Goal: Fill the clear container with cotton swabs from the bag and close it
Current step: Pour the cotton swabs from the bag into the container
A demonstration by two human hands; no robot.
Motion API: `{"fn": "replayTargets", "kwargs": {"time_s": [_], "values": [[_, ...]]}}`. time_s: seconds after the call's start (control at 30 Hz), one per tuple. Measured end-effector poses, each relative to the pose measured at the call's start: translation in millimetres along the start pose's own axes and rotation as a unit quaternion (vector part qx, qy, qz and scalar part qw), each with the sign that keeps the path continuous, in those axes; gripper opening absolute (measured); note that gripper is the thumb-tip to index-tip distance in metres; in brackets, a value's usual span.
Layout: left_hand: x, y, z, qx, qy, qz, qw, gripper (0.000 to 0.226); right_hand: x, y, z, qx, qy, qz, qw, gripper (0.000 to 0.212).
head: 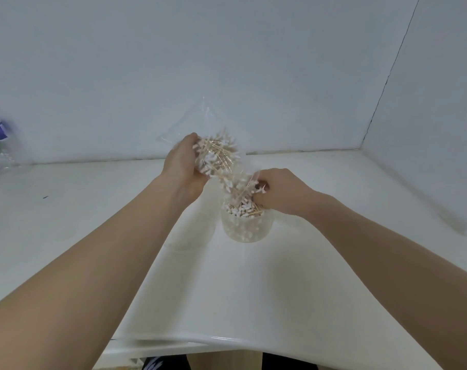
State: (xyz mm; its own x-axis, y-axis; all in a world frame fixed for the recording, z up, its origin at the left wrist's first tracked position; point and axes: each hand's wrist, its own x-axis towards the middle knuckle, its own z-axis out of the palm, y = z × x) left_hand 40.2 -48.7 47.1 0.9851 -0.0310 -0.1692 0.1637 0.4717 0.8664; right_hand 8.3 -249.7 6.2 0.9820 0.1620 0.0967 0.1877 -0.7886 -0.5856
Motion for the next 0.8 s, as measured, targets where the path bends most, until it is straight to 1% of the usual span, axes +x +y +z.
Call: {"fn": "replayTargets", "kwargs": {"time_s": [0.03, 0.1, 0.13, 0.17, 0.2, 0.27, 0.3, 0.33, 0.37, 0.43, 0.47, 0.57, 0.6, 0.67, 0.73, 0.77, 0.8], "values": [[0.6, 0.2, -0.4, 0.01, 0.001, 0.007, 1.0, 0.003, 1.1, 1.4, -1.2, 0.018, -0.005, 0.005, 1.0, 0.034], [0.6, 1.5, -0.4, 0.016, 0.003, 0.016, 1.0, 0.007, 2.8, 2.5, -4.1, 0.094, -0.012, 0.021, 0.995, 0.06], [0.3, 2.1, 0.5, 0.018, 0.0, 0.019, 1.0, 0.005, 3.3, 2.2, -4.6, 0.124, -0.009, 0.024, 0.992, 0.068], [-0.8, 2.4, 1.4, 0.021, -0.004, 0.021, 1.0, 0.003, 3.6, 1.8, -4.3, 0.137, -0.005, 0.02, 0.99, 0.071], [-1.0, 1.6, 2.3, 0.026, -0.009, 0.023, 0.999, 0.009, 4.9, 2.4, -2.8, 0.142, -0.007, 0.013, 0.99, 0.073], [0.6, -2.8, 3.4, 0.042, -0.012, 0.029, 0.999, 0.018, 6.0, 3.8, 1.2, 0.162, -0.029, 0.007, 0.986, 0.07], [1.8, -5.9, 2.8, 0.06, -0.008, 0.035, 0.998, 0.016, 6.0, 5.4, 3.3, 0.171, -0.041, 0.01, 0.984, 0.066], [1.4, -8.8, 2.9, 0.073, -0.002, 0.039, 0.997, 0.011, 5.8, 7.0, 4.5, 0.167, -0.047, 0.012, 0.985, 0.06], [1.4, -11.6, 2.0, 0.076, 0.004, 0.04, 0.996, 0.01, 5.5, 7.8, 4.3, 0.147, -0.047, 0.011, 0.988, 0.052], [3.4, -16.9, -0.2, 0.06, 0.017, 0.041, 0.997, 0.017, 5.0, 6.6, 1.6, 0.119, -0.032, 0.009, 0.992, 0.037], [3.6, -18.1, -0.1, 0.049, 0.021, 0.043, 0.998, 0.016, 5.2, 4.6, 0.5, 0.125, -0.026, 0.011, 0.992, 0.036], [4.1, -17.8, 1.9, 0.012, 0.033, 0.038, 0.999, 0.01, 2.9, -1.7, 2.5, 0.176, -0.039, 0.019, 0.984, 0.049], [3.9, -17.8, 3.8, 0.005, 0.032, 0.035, 0.999, 0.009, 1.6, -1.7, 4.6, 0.179, -0.046, 0.02, 0.983, 0.046], [3.7, -18.2, 5.8, 0.016, 0.024, 0.037, 0.999, 0.006, -1.7, -1.4, 7.9, 0.154, -0.052, 0.011, 0.987, 0.029], [3.6, -20.5, 6.2, 0.043, 0.012, 0.04, 0.998, 0.004, -3.9, -0.9, 8.1, 0.135, -0.03, -0.002, 0.99, 0.021], [2.9, -21.6, 5.9, 0.06, 0.003, 0.044, 0.997, 0.008, -4.0, -0.4, 7.8, 0.146, -0.017, -0.001, 0.989, 0.021], [1.3, -23.2, 5.6, 0.073, -0.006, 0.042, 0.996, 0.017, -3.7, 0.3, 7.9, 0.165, -0.009, 0.002, 0.986, 0.023]]}}
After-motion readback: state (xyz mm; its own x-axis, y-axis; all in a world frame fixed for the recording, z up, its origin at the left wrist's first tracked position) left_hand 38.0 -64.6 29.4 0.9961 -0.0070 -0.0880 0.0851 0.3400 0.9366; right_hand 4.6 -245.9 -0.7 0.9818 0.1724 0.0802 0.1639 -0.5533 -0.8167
